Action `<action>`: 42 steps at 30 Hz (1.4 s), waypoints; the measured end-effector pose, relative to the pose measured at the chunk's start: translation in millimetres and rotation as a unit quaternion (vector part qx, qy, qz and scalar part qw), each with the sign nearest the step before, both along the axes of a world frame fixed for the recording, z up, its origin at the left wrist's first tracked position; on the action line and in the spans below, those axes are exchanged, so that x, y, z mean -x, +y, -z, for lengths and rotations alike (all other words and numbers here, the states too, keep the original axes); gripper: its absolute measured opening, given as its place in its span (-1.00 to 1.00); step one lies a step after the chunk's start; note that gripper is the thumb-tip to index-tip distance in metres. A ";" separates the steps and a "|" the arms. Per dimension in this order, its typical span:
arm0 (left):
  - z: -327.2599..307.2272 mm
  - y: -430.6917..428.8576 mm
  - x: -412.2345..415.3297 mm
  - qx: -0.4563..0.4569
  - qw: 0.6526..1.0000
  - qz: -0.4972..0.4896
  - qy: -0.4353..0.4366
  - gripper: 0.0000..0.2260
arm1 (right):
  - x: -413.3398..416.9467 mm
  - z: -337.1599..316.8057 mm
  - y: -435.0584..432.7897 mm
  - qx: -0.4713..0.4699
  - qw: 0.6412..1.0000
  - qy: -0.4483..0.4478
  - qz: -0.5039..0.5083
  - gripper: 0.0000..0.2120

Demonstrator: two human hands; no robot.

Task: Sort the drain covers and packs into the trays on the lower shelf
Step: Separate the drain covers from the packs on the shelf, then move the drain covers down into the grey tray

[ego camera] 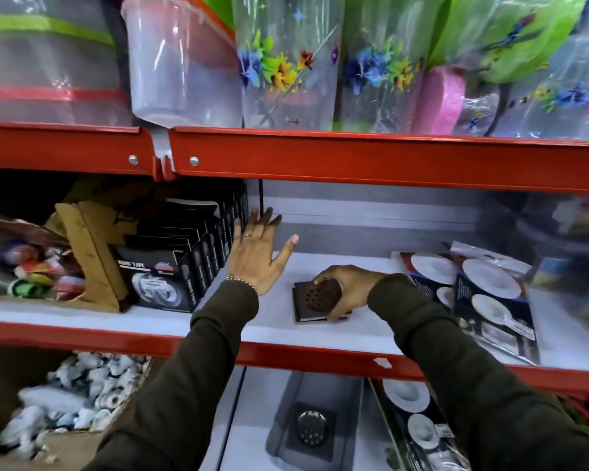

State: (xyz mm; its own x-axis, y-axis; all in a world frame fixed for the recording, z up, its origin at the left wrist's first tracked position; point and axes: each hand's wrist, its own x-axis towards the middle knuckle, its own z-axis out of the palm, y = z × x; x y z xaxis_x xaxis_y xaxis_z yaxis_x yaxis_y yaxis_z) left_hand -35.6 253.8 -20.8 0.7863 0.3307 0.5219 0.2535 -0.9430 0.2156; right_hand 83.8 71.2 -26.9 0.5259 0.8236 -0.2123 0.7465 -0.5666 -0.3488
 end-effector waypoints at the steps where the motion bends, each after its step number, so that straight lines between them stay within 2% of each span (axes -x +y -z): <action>1: 1.2 1.2 1.4 0.000 1.000 0.000 0.001 -0.28 | -0.4 3.1 3.6 0.008 1.000 0.006 0.002 -0.22; 6: 5.9 2.4 4.2 0.006 1.000 -0.013 0.018 -0.32 | -3.2 10.8 7.4 0.015 0.999 0.046 0.014 -0.18; 10: 5.2 -11.3 3.0 0.010 1.000 -0.008 0.028 -0.38 | -1.1 7.3 -11.4 -0.043 0.998 0.048 0.013 -0.13; 12: 4.8 -22.8 -0.3 0.000 1.000 -0.004 0.027 -0.42 | -3.4 2.8 -29.7 -0.091 0.995 0.022 0.032 -0.20; 15: 3.7 -52.3 -12.3 -0.007 0.999 0.014 0.029 -0.49 | -13.9 -0.1 -69.5 -0.154 0.984 -0.036 0.083 -0.40; 17: 2.3 -83.9 -25.5 0.001 0.999 0.028 0.033 -0.54 | -25.2 1.5 -101.7 -0.181 0.966 -0.109 0.146 -0.48; 20: 3.7 -144.6 -50.6 0.036 0.997 0.051 0.048 -0.65 | -37.6 5.1 -151.8 -0.198 0.914 -0.165 0.314 -0.42; 23: 15.9 -212.2 -78.3 0.046 0.991 0.065 0.106 -0.68 | -54.9 24.7 -212.4 -0.156 0.862 -0.114 0.468 -0.22; 25: 30.4 -252.2 -92.9 0.041 0.986 0.066 0.150 -0.64 | -60.8 38.5 -248.0 -0.111 0.849 -0.071 0.511 -0.08; 26: 37.5 -270.0 -98.3 0.044 0.983 0.064 0.168 -0.62 | -62.4 44.2 -261.2 -0.091 0.848 -0.042 0.520 -0.11; 27: 43.8 -281.9 -101.2 0.046 0.980 0.058 0.185 -0.60 | -59.1 47.0 -266.5 -0.067 0.854 -0.020 0.515 -0.20; 29: 51.6 -296.5 -103.6 0.055 0.979 0.037 0.192 -0.61 | -55.2 49.6 -271.7 -0.084 0.871 -0.016 0.484 -0.37; 31: 52.2 -302.7 -100.7 0.086 0.985 0.011 0.151 -0.65 | -53.6 49.3 -272.2 -0.174 0.883 -0.021 0.436 -0.38; 34: 48.3 -303.5 -93.1 0.129 0.985 -0.060 0.094 -0.65 | -55.7 41.7 -266.5 -0.315 0.880 0.019 0.355 -0.37; 36: 46.2 -304.4 -90.7 0.160 0.976 -0.098 0.107 -0.64 | -56.3 34.3 -260.4 -0.317 0.888 0.037 0.332 -0.39; 39: 44.6 -310.0 -88.7 0.186 0.965 -0.112 0.147 -0.70 | -58.1 31.9 -255.3 -0.268 0.905 0.042 0.328 -0.44; 42: 46.3 -315.8 -85.1 0.207 0.962 -0.112 0.137 -0.78 | -60.0 32.4 -264.6 -0.297 0.889 0.056 0.343 -0.58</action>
